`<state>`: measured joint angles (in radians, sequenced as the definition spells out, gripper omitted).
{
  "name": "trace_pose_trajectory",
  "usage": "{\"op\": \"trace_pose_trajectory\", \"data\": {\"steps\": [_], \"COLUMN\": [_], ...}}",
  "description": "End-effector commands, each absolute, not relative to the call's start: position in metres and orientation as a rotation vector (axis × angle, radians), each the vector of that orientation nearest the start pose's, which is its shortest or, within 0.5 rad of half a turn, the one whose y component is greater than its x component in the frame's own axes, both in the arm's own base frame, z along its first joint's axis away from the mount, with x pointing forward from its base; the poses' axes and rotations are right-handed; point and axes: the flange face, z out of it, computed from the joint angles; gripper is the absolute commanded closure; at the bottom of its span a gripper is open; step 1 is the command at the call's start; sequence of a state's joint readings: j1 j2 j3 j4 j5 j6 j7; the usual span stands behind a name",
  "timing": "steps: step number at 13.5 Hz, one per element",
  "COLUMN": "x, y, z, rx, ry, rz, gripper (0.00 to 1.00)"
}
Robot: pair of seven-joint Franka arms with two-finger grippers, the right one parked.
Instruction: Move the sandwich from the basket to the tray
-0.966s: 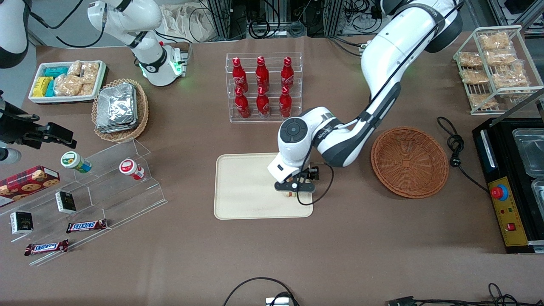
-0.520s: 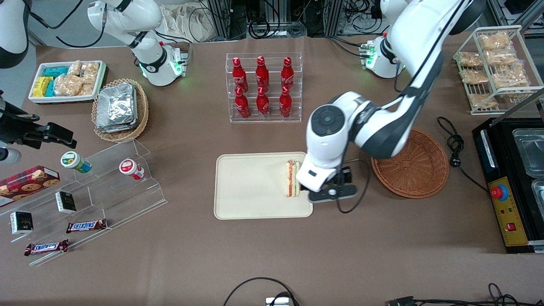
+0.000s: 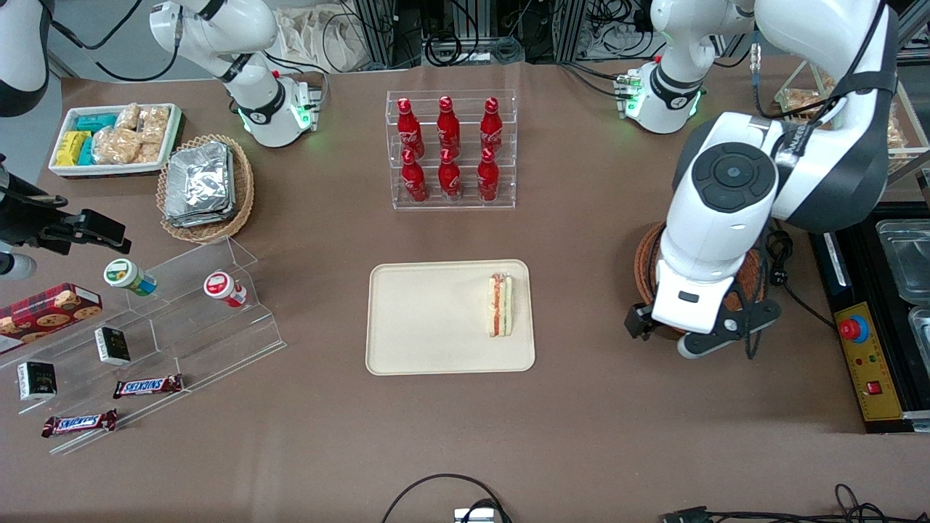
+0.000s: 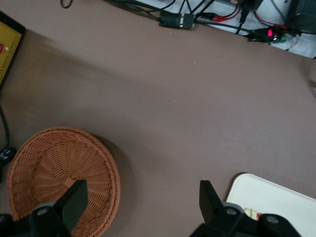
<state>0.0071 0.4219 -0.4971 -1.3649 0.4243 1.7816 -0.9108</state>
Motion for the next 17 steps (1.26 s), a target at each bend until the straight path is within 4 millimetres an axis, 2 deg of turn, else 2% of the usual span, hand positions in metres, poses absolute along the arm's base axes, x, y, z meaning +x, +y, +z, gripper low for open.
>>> {"op": "trace_pose_trajectory", "data": {"steps": [1,3,6,7,11,14,17], "x": [0.633,0.634,0.624,0.62,0.581,0.552,0.532], "y": [-0.223,-0.203,-0.15,-0.121,-0.054,-0.022,-0.014], "z": [0.516,0.53,0.566,0.575,0.613,0.645,0.651], "rx": [-2.935,-2.961,-3.014,-3.017,-3.062,-3.102,-3.096], "ry": [-0.552,-0.516,-0.393,-0.407,-0.224,-0.038,0.007], "rz": [-0.232,-0.225,-0.169,-0.156,-0.116,-0.066,-0.037], "gripper": [0.0,0.0,0.0,0.0,0.0,0.0,0.0]}}
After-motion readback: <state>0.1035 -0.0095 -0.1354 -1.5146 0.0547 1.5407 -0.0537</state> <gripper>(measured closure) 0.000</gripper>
